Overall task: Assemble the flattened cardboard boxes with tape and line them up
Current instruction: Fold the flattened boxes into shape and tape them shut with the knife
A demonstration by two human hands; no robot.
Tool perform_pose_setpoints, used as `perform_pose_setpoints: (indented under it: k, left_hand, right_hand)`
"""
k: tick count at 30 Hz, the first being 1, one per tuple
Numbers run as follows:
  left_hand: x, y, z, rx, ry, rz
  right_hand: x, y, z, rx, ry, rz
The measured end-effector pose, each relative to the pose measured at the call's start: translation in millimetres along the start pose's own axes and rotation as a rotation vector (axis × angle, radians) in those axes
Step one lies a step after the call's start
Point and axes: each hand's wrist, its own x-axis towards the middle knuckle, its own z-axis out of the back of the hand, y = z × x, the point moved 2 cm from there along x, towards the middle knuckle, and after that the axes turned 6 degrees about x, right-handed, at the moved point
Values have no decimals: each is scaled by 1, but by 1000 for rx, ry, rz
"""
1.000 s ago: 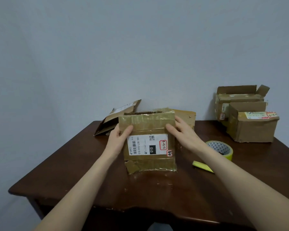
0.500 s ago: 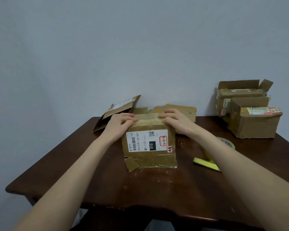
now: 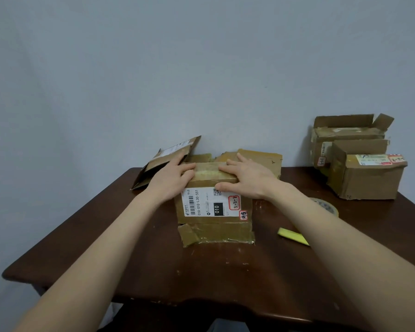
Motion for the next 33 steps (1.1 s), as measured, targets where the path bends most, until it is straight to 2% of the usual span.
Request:
perform_pose_setpoints:
  k: [2, 4, 11, 14, 17, 19, 21, 25, 28, 33]
  left_hand:
    - [-1, -19, -2, 257, -34, -139]
    - [-3, -32, -10, 346, -21, -171]
    - [0, -33, -12, 380, 78, -153]
    - [-1, -35, -10, 391, 82, -163]
    - [-2, -38, -7, 365, 154, -153]
    - [-3, -38, -8, 367, 125, -150]
    - [-3, -38, -8, 362, 93, -155]
    - [-1, -38, -5, 342, 171, -156]
    - [1, -45, 3, 308, 110, -136]
    - [8, -76, 8, 256, 76, -152]
  right_hand:
    - [0, 1, 2, 0, 25, -8]
    - [0, 2, 3, -19, 45, -12]
    - [-1, 3, 4, -88, 90, -13]
    - [-1, 5, 3, -93, 67, -12]
    - [-3, 7, 4, -99, 73, -25]
    - [-5, 7, 2, -106, 28, -18]
    - [-8, 8, 0, -57, -28, -14]
    - [-15, 7, 3, 39, -20, -13]
    - [-21, 5, 13, 221, -129, 6]
    - [-27, -13, 22, 436, -279, -68]
